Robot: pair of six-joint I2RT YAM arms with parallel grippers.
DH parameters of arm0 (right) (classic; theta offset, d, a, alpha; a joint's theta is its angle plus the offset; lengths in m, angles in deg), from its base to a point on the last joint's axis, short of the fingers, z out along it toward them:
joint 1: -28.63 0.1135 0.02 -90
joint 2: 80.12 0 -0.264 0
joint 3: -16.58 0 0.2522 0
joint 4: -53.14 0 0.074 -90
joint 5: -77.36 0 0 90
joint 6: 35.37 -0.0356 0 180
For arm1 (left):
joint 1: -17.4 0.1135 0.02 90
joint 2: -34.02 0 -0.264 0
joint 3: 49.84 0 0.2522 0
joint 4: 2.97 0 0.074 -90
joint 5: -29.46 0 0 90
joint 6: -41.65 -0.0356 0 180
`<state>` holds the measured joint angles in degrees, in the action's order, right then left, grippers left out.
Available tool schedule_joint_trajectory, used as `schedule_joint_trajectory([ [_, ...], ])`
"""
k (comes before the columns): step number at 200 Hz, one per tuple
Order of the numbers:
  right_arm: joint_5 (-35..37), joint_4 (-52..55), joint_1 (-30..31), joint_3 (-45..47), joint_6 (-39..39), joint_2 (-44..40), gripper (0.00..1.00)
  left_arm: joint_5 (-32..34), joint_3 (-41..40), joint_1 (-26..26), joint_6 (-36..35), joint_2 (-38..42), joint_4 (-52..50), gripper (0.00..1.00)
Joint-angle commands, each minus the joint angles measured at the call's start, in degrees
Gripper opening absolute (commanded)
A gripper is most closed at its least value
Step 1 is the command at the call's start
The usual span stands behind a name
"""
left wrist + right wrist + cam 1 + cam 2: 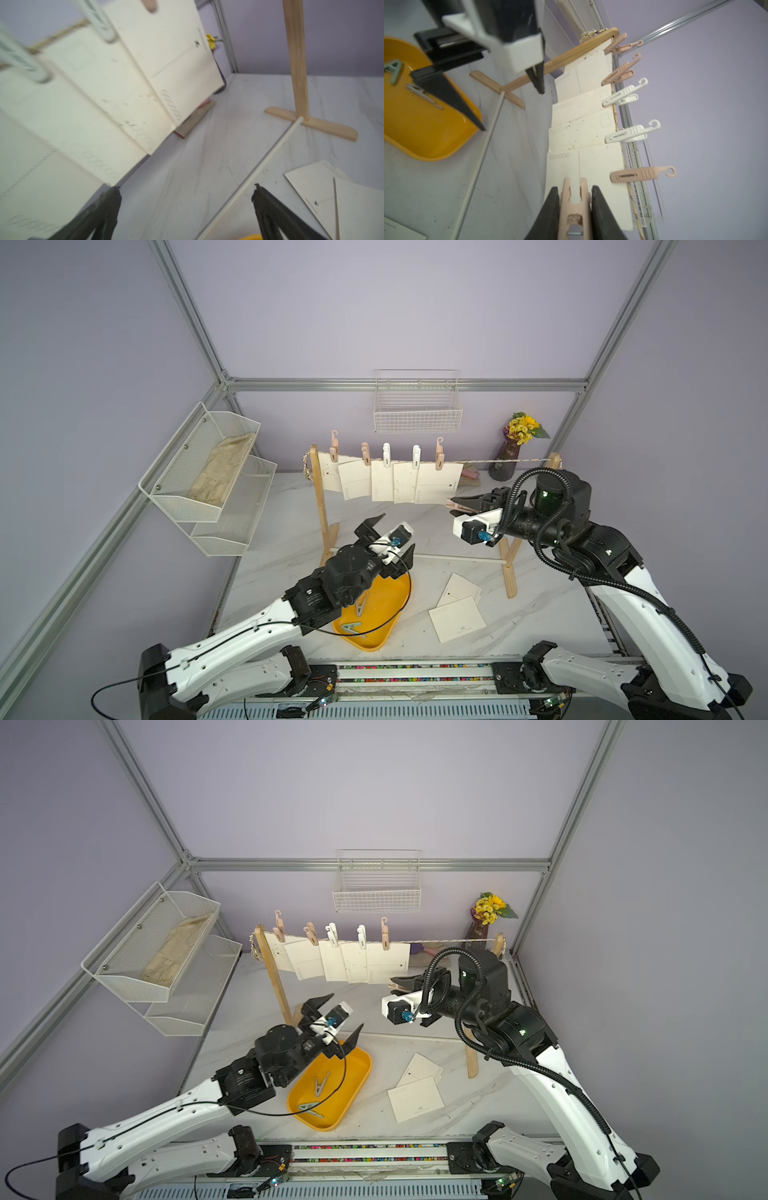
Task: Remove the postcards from the strings
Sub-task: Remove the clamp from the clothesline, then place the clamp in the storage box.
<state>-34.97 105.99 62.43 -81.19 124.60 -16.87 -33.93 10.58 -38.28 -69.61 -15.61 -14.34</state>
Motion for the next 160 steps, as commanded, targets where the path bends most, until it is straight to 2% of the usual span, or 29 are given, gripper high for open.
schedule_joint_trajectory([
  [1,-2.11,-6.5,3.88,4.72,-6.31,0.96,0.26,9.9,-5.51,0.12,-5.3,9.02,15.74,1.0],
  [20,-1.59,-11.86,7.69,8.51,-8.7,2.98,0.27,13.16,-5.92,0.71,-9.07,13.81,17.37,1.0],
  [55,-1.3,-23.15,15.14,16.26,-12.54,8.72,0.27,17.14,-5.94,0.94,-14.75,17.94,17.73,1.0],
  [79,0.46,-28.11,20.49,20.13,-15.14,13.93,0.27,18.06,-6.05,0.98,-15.88,19.48,17.77,1.0],
  [99,1.32,-33.18,22.67,23.56,-17.66,17.54,0.27,17.82,-5.79,1.1,-15.79,20.18,16.42,1.0],
  [113,1.54,-36.02,23.15,25.13,-19.26,18.74,0.35,17.45,-5.72,1.1,-15.33,20.67,15.37,1.0],
  [145,3.05,-40.74,23.21,27.02,-22.1,18.51,0.68,14.93,-5.52,1.1,-13.71,21.09,12.16,1.0],
  [160,3.96,-41.76,23.15,27.18,-23.8,17.65,0.73,13.2,-4.77,1.11,-12.21,20.67,9.73,1.0],
])
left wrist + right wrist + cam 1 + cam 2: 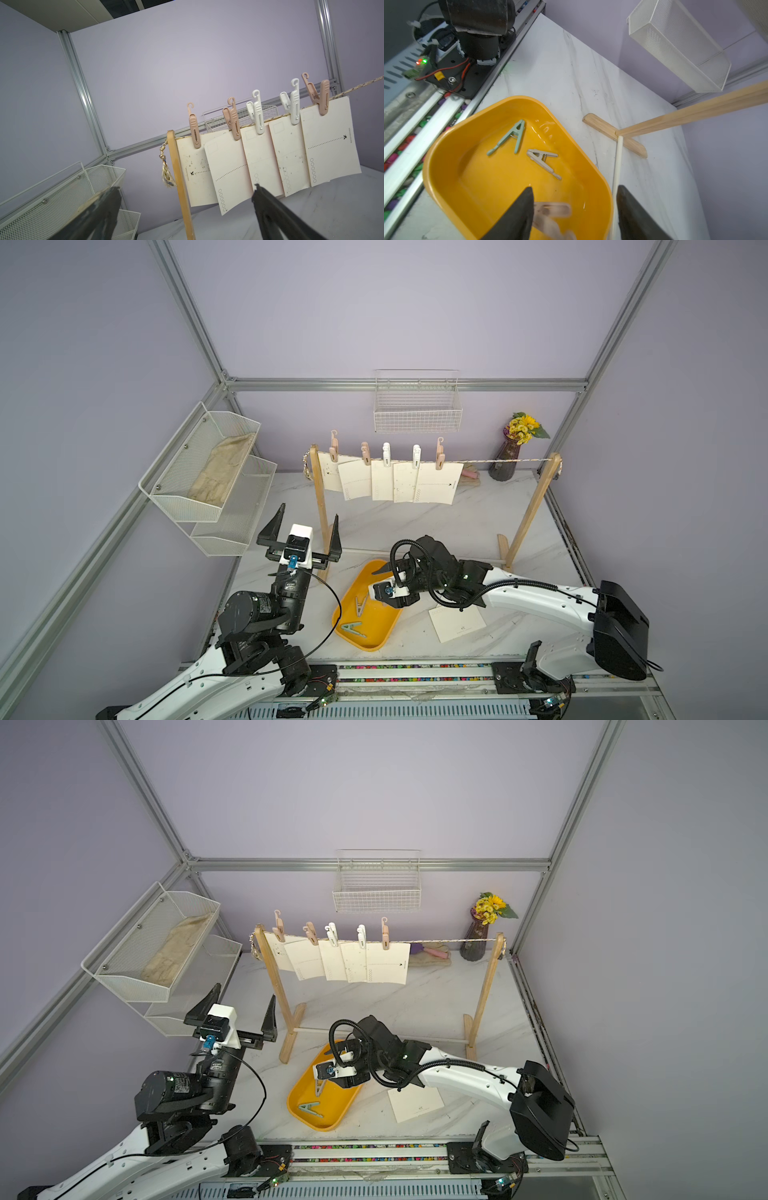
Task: Remove the postcards from the strings
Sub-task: Place the clamp in the storage box, then pinch the postcard on the clothesline.
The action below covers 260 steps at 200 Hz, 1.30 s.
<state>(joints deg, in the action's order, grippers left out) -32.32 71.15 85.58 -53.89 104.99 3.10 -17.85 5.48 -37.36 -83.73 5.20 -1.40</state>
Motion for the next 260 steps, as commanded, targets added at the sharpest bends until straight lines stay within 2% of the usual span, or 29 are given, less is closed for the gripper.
schedule_joint_trajectory([
  [1,1.4,-6.99,0.0,-0.09,-4.21,-2.39,0.74,-3.02,0.39,0.19,1.98,-0.2,-3.43,1.0],
  [25,4.06,-8.03,-0.15,-0.74,-7.6,-4.4,0.77,-7.58,2.47,0.23,5.82,-2.1,-8.52,1.0],
  [40,5.48,-7.95,-0.26,-1.46,-9.94,-7.76,0.74,-12.01,5.03,0.49,9.34,-4.56,-13.87,1.0],
  [50,7.5,-7.42,-0.32,-3.11,-15.0,-9.82,0.73,-15.91,7.66,0.9,12.02,-6.69,-18.25,1.0],
  [57,11.72,-5.09,-0.28,-5.68,-18.5,-11.12,0.75,-18.72,9.34,1.33,13.75,-8.21,-20.87,1.0],
  [65,14.63,-0.85,-0.41,-9.25,-22.88,-12.33,0.73,-22.71,11.21,1.95,15.34,-10.12,-23.5,1.0],
  [79,18.44,6.71,-0.7,-13.84,-26.38,-14.78,0.73,-29.24,13.92,3.37,17.49,-12.99,-25.98,1.0],
  [102,18.48,13.11,-0.87,-16.47,-27.9,-20.91,0.73,-39.28,17.4,7.02,19.77,-17.66,-27.48,1.0],
  [132,28.73,12.72,-2.17,-17.05,-28.66,-28.12,0.78,-51.28,21.19,12.64,23.46,-22.86,-26.66,1.0],
  [154,31.67,12.8,-4.48,-20.17,-28.38,-28.75,0.79,-57.17,22.53,15.3,25.74,-25.33,-23.65,1.0],
  [173,30.74,12.88,-6.53,-23.43,-27.93,-27.15,0.79,-62.69,23.66,16.91,27.21,-27.78,-21.11,1.0],
  [182,29.44,13.45,-8.46,-25.72,-28.87,-25.19,0.8,-65.96,24.66,17.28,27.42,-29.42,-20.79,1.0],
  [192,25.51,14.78,-13.25,-28.93,-31.75,-22.21,0.8,-68.83,25.65,17.32,27.52,-31.28,-20.28,1.0],
  [198,21.3,16.31,-17.28,-31.26,-34.48,-19.93,0.79,-70.26,26.06,17.32,27.61,-32.22,-19.93,1.0],
  [212,6.35,18.52,-28.12,-36.17,-42.21,-14.76,0.74,-72.04,26.47,17.49,27.97,-34.35,-18.55,1.0],
  [221,-1.36,18.11,-32.99,-37.73,-45.48,-12.37,0.72,-72.31,26.62,17.58,28.08,-35.42,-17.79,1.0],
  [243,-13.48,16.27,-38.13,-38.37,-47.1,-9.05,0.7,-71.87,27.14,18.23,28.08,-37.47,-16.31,1.0],
  [260,-20.73,16.49,-40.4,-39.34,-46.51,-6.72,0.71,-68.57,27.21,18.7,28.41,-38.65,-15.04,1.0],
])
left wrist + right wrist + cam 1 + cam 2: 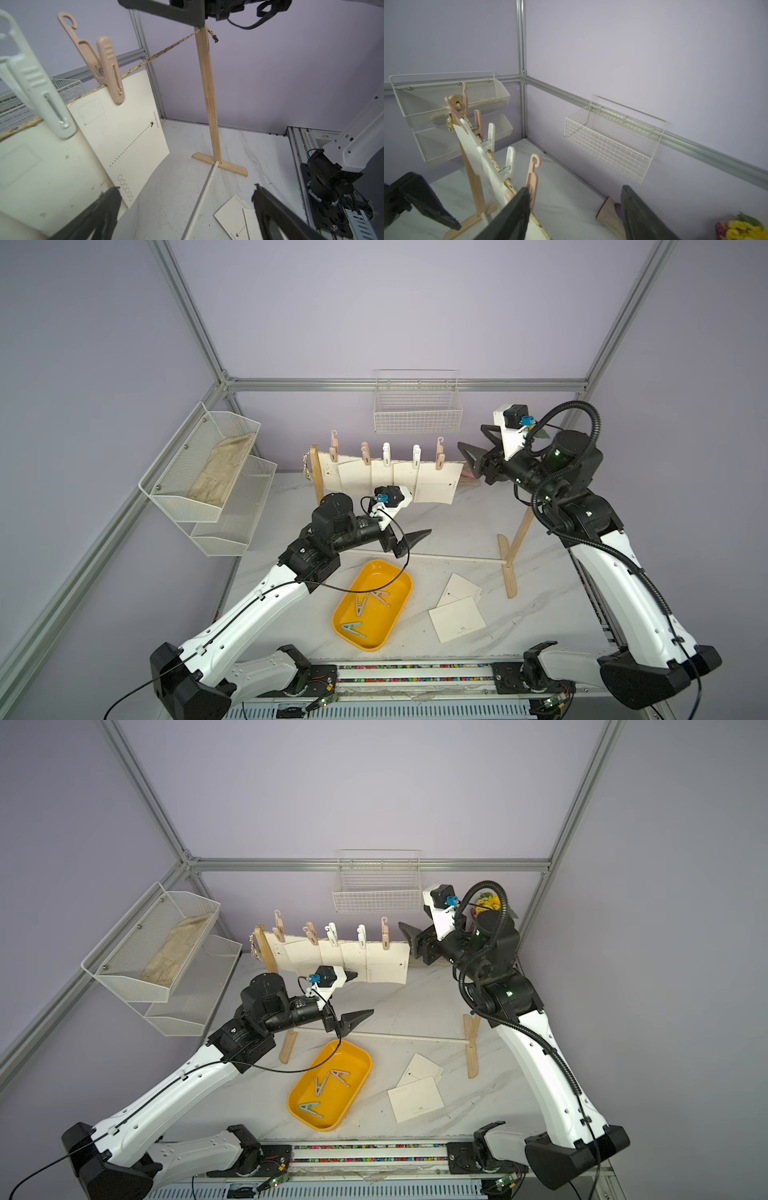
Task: Remove the postcards from the strings
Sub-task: Pinch the postcard on the clothesline.
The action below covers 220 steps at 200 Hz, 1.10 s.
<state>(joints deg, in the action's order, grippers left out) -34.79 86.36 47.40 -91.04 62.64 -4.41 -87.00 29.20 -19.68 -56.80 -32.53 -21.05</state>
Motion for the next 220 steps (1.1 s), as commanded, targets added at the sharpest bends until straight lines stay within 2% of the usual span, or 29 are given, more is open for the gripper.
schedule_joint_trajectory([
  [1,-18.45,1.32,-2.32,-2.23,-4.1,0.96,0.71,0.78,3.43,1.03,1.54,-1.03,4.73,1.0],
  [15,-22.91,1.85,-4.1,-2.91,-3.09,2.49,0.71,2.69,3.17,1.55,2.71,-2.0,7.02,1.0],
  [39,-28.49,1.72,-6.33,-2.68,-0.8,4.24,0.71,2.36,4.07,2.34,4.05,-4.6,9.62,1.0],
  [93,-36.01,1.46,-7.21,-3.48,1.4,5.86,0.72,0.59,6.21,3.48,4.98,-9.18,12.62,0.96],
  [143,-38.36,2.67,-7.22,-6.34,1.3,9.25,0.72,-2.76,6.71,3.68,5.54,-11.28,14.62,0.86],
  [220,-42.29,2.79,-7.13,-8.87,0.6,13.48,0.69,-4.22,6.22,3.88,6.42,-11.94,15.7,0.58],
])
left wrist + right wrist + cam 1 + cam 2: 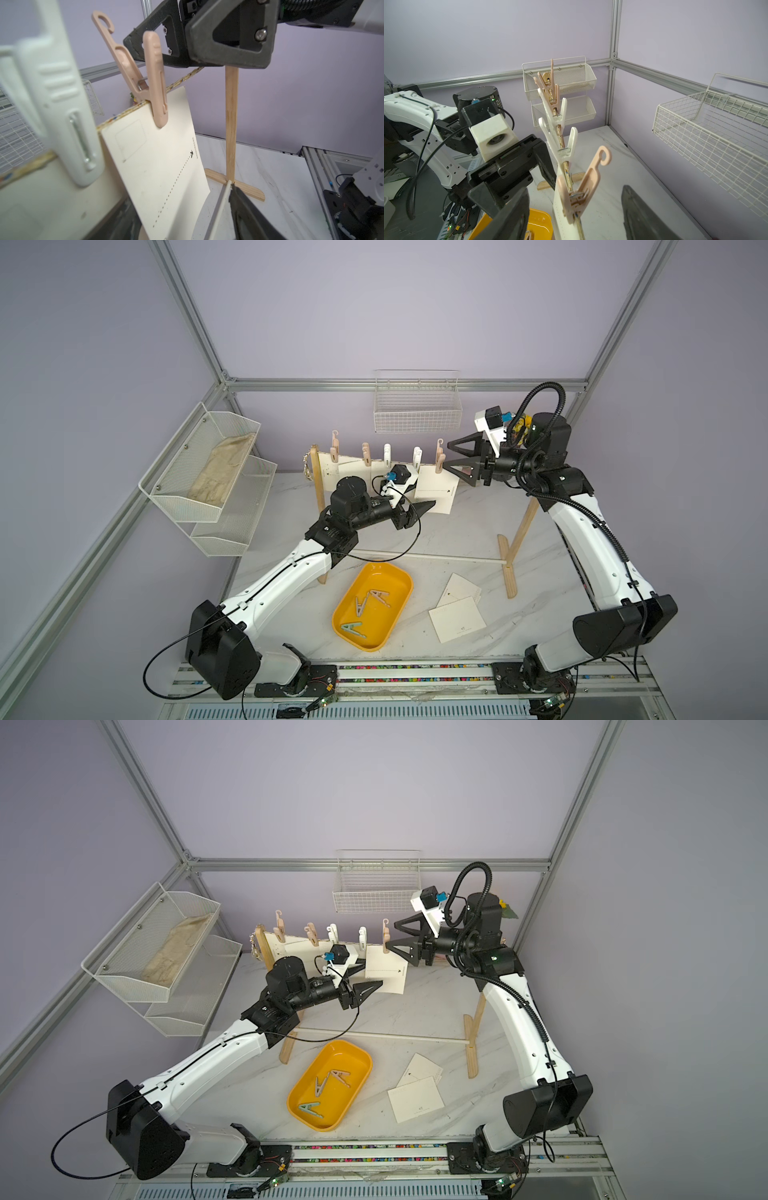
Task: Remove the postcards from the strings
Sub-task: Pinch the postcard on the clothesline.
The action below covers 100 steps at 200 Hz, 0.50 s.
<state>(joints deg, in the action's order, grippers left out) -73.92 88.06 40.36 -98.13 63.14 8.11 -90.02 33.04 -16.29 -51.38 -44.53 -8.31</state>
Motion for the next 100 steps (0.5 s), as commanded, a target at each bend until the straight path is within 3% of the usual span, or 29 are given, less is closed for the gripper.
schedule_joint_trajectory([
  [1,-3.24,1.08,-0.11,-1.75,0.1,0.97,0.69,-1.2,2.44,0.48,1.05,0.06,3.02,0.58],
  [100,-5.39,10.67,3.02,-8.72,4.99,6.0,0.56,-0.85,1.98,0.73,4.02,-1.41,5.26,0.14],
])
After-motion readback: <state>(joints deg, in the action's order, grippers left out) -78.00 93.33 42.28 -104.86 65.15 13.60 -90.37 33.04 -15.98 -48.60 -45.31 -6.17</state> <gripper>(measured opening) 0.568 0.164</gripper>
